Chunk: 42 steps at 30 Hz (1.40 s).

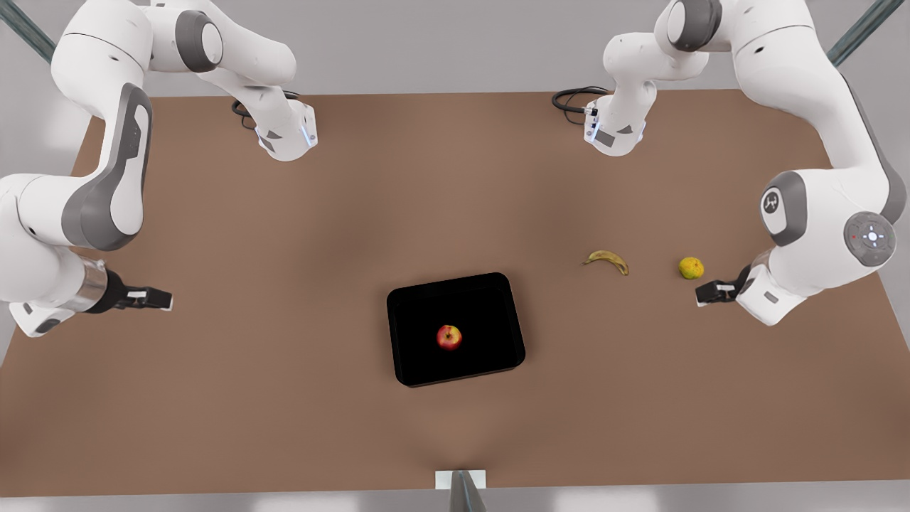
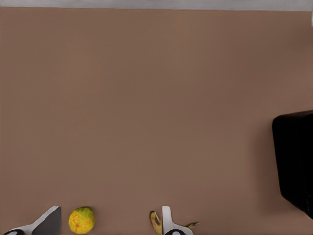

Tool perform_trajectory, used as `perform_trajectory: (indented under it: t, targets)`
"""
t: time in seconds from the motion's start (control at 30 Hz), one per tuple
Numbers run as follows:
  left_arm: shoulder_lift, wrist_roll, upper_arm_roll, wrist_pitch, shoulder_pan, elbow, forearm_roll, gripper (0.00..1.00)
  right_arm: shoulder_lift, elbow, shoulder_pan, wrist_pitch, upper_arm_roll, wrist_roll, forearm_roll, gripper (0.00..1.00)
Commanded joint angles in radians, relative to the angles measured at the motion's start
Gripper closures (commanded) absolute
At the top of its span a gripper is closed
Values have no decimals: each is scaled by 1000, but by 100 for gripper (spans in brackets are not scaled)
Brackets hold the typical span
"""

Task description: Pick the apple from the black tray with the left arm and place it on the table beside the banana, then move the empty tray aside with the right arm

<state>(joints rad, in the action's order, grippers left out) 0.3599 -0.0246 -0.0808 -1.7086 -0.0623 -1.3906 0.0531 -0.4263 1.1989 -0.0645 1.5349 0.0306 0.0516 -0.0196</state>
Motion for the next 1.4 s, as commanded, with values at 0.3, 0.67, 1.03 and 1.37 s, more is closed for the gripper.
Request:
perform_trajectory:
  t: [0.3, 0.67, 1.03, 1.37]
  targets:
    - [132, 653, 22, -31, -513, 136, 10, 0, 0, -1, 6, 30, -5, 13, 4, 0]
    - [484, 1025, 16, -331, -705, 271, -13, 0, -2, -1, 6, 31, -5, 13, 6, 0]
    - [677, 948, -16, -579, -705, 392, -44, 0, -6, -1, 6, 31, -5, 13, 6, 0]
    - [737, 947, -13, -614, -720, 392, -85, 0, -6, -1, 6, 31, -6, 13, 7, 0]
